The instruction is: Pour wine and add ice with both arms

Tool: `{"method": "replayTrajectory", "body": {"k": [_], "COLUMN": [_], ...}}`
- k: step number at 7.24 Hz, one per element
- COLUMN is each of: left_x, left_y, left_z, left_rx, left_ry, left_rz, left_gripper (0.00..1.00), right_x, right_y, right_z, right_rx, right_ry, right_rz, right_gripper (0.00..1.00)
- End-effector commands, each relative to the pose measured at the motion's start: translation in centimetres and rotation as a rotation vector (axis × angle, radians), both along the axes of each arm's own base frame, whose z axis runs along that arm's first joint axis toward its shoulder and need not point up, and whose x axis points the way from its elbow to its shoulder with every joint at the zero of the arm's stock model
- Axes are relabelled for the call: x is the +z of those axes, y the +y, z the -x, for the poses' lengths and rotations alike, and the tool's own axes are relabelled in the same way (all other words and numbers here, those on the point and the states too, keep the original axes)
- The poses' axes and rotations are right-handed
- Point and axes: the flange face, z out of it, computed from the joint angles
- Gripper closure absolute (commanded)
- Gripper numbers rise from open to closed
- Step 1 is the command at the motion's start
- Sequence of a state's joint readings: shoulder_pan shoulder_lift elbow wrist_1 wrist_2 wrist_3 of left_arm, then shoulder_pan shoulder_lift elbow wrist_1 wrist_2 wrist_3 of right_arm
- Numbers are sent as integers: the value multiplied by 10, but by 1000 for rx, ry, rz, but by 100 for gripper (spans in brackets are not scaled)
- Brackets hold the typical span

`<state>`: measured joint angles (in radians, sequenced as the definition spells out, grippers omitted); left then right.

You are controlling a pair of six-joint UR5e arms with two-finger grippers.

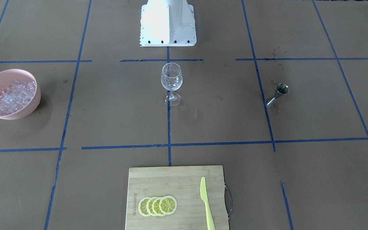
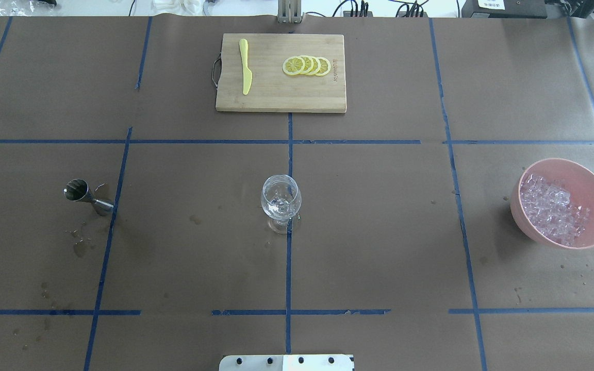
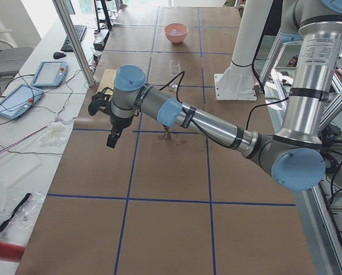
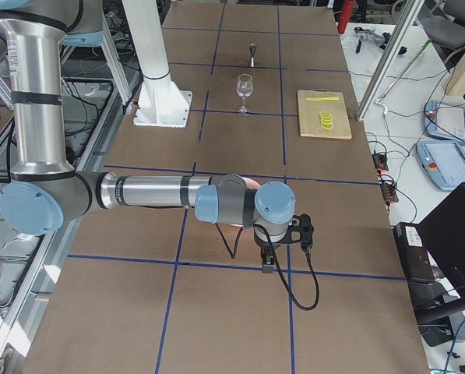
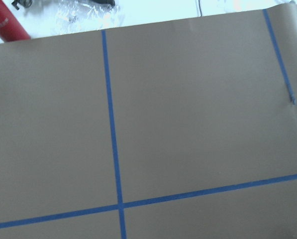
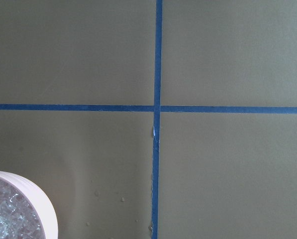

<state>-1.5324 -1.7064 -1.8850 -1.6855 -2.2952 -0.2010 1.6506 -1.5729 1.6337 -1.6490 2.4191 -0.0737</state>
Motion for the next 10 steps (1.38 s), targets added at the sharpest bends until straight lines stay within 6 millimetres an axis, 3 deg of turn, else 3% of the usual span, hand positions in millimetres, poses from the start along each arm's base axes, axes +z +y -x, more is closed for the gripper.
{"method": "replayTrajectory", "body": {"k": [1,2,3,4,5,7,10], "left_x": [-39,-34,-14,6,1,-30,-16], "left_y": [46,74,108,144,165,202,260], "left_z": [-49,-87,-124,-149,-172,-202,-293], "left_rx": [-26,-58,-130,-160,-188,-221,-359], "left_ry": [-15,67,135,196,256,324,278], "left_rz": [-78,-78,-96,-112,-97,-49,-66], "left_gripper": [0,0,0,0,0,0,0], "right_x": [-5,-4,-8,-12,-17,-25,-26], "right_y": [3,4,4,7,14,29,31], "right_z": [0,0,0,1,1,2,2], "right_rx": [0,0,-1,-2,-2,-1,-1], "right_ry": [-1,-1,0,1,3,5,4], "right_rz": [-8,-8,-17,-27,-36,-49,-48], "right_gripper": [0,0,0,0,0,0,0]}}
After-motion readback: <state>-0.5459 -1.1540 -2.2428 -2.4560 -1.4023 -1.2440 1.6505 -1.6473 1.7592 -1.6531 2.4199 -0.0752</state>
